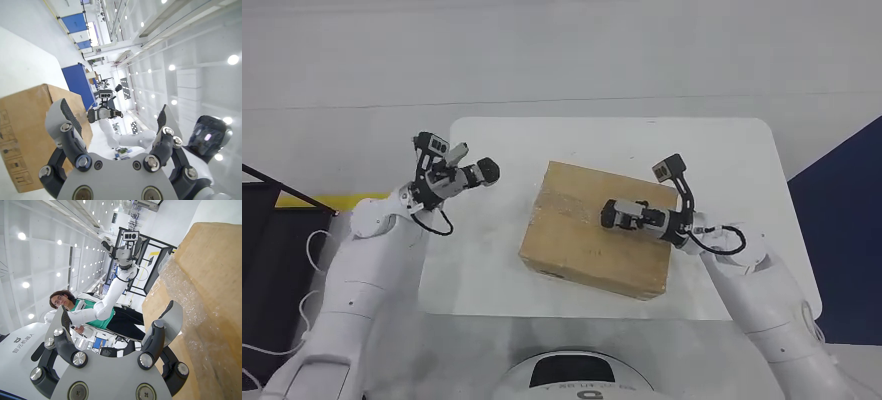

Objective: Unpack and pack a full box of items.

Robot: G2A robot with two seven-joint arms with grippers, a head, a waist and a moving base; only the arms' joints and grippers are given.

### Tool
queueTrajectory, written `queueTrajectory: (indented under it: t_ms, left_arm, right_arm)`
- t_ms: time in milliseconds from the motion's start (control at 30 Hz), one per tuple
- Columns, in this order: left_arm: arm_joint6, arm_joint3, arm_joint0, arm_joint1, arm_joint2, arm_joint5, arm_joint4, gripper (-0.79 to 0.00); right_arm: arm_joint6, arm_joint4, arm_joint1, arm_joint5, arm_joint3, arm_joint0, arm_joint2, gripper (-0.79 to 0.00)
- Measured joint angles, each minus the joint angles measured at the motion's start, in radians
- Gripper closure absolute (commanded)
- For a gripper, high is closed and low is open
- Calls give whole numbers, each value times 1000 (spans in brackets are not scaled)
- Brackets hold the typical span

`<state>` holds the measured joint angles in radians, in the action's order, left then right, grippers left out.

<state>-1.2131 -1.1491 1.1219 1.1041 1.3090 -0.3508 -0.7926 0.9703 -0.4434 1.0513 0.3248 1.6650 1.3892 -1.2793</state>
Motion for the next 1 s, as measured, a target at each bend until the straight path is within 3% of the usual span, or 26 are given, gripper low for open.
queueTrajectory:
  t_ms: [167, 267, 700, 767, 833, 867, 1000]
  left_arm:
    - [52, 51, -41, -3, -31, -19, 202, -289]
    - [80, 45, -51, -4, -56, -24, 316, -351]
    - [95, 51, -94, 9, -148, -7, 446, -360]
    - [97, 55, -102, 11, -156, -10, 450, -302]
    - [93, 58, -108, 13, -163, -13, 452, -132]
    - [90, 60, -112, 14, -168, -17, 452, 0]
    - [77, 68, -120, 16, -179, -34, 448, 0]
  right_arm:
    - [-8, 10, 0, -6, 11, 0, 1, -785]
    - [-10, 12, 0, -8, 13, 0, 2, -785]
    - [-18, 11, -2, -2, 18, 16, -8, -785]
    - [-19, 10, -3, 0, 20, 21, -10, -785]
    - [-21, 9, -3, 0, 21, 25, -12, -785]
    - [-22, 8, -3, 1, 21, 27, -13, -785]
    - [-26, 6, -4, 4, 24, 33, -18, -785]
